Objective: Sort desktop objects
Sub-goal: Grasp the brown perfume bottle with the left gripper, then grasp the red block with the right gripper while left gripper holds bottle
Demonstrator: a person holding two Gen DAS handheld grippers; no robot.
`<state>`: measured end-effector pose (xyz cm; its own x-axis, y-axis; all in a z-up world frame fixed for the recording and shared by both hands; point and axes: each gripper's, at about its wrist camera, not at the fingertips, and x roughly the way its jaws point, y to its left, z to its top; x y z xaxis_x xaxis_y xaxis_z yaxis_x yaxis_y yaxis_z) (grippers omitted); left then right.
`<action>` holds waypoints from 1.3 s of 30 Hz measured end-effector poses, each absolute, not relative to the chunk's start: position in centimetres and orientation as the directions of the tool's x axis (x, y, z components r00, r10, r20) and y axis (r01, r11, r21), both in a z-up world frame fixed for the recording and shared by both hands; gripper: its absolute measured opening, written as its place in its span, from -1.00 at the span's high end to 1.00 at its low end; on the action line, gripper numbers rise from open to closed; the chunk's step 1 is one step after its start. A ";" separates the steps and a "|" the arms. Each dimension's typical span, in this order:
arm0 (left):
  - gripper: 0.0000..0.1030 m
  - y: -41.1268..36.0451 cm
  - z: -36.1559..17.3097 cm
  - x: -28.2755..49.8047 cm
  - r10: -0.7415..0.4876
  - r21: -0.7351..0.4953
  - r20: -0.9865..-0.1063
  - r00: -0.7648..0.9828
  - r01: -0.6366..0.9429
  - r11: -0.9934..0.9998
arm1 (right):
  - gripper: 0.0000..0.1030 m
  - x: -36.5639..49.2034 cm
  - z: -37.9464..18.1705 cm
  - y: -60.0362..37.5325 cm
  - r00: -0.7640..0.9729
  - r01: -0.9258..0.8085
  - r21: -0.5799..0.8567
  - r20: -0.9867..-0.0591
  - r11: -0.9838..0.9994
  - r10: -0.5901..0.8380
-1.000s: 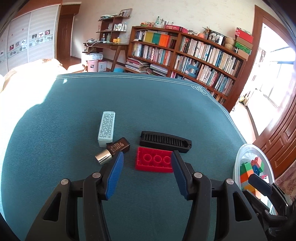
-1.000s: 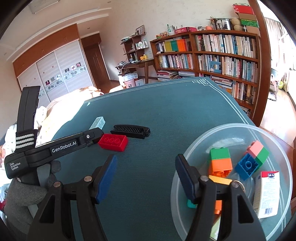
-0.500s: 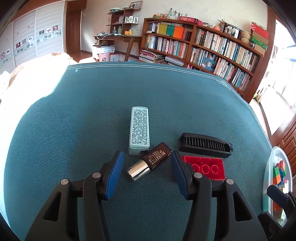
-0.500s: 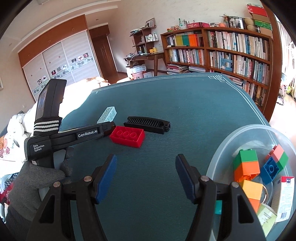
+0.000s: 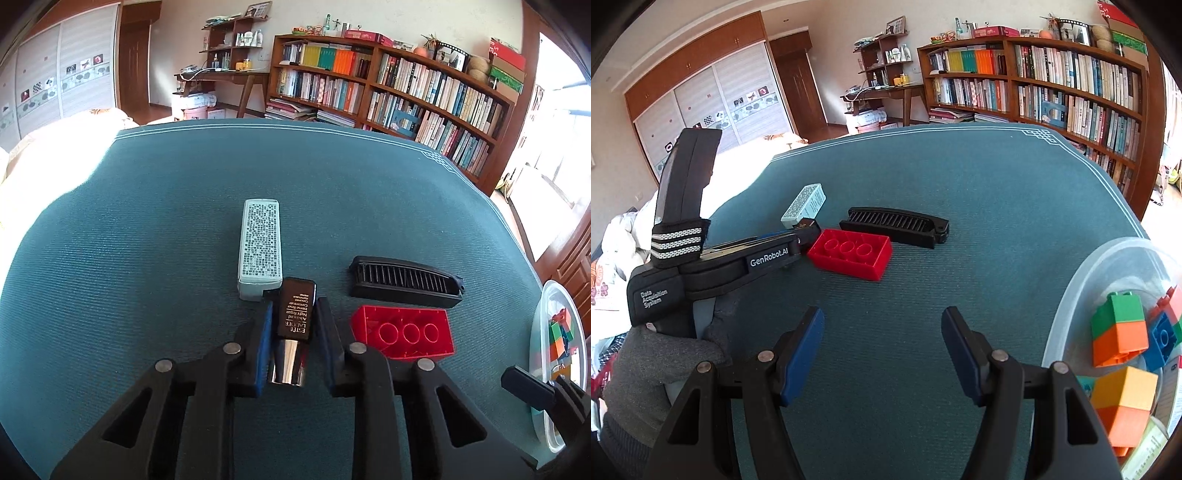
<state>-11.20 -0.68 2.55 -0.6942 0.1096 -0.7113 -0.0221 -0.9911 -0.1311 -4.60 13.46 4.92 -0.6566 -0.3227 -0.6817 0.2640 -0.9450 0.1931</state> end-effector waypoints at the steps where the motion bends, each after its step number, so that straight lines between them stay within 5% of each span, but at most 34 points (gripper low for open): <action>1: 0.54 -0.6 2.6 -11.0 0.109 -0.130 -0.710 -0.695 -0.023 -0.991 | -0.36 -4.7 4.8 13.3 -0.652 0.266 0.194 -0.685 -0.944 -0.324; 15: 0.54 -2.7 3.0 -9.1 -0.046 -0.053 -0.706 -0.706 0.118 -0.992 | -0.43 -8.7 3.8 11.3 -0.604 0.266 0.215 -0.723 -0.940 -0.336; 34: 0.55 -3.8 2.1 -9.4 -0.028 -0.074 -0.727 -0.686 0.119 -0.990 | -0.55 -11.3 3.7 8.9 -0.609 0.301 0.151 -0.730 -0.942 -0.311; 36: 0.55 -3.8 2.1 -9.4 -0.030 -0.072 -0.726 -0.687 0.119 -0.990 | -0.53 -11.2 3.7 8.8 -0.607 0.311 0.129 -0.736 -0.942 -0.301; 39: 0.54 -3.9 2.0 -9.5 -0.029 -0.072 -0.725 -0.689 0.118 -0.990 | -0.20 -10.6 3.6 8.7 -0.614 0.322 0.092 -0.737 -0.942 -0.282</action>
<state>-9.52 -3.87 2.02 -0.6886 -0.0291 -0.7245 0.1180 -0.9904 -0.0724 -10.57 8.70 3.63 -0.6145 -0.2818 -0.7369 0.3215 -0.9424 0.0922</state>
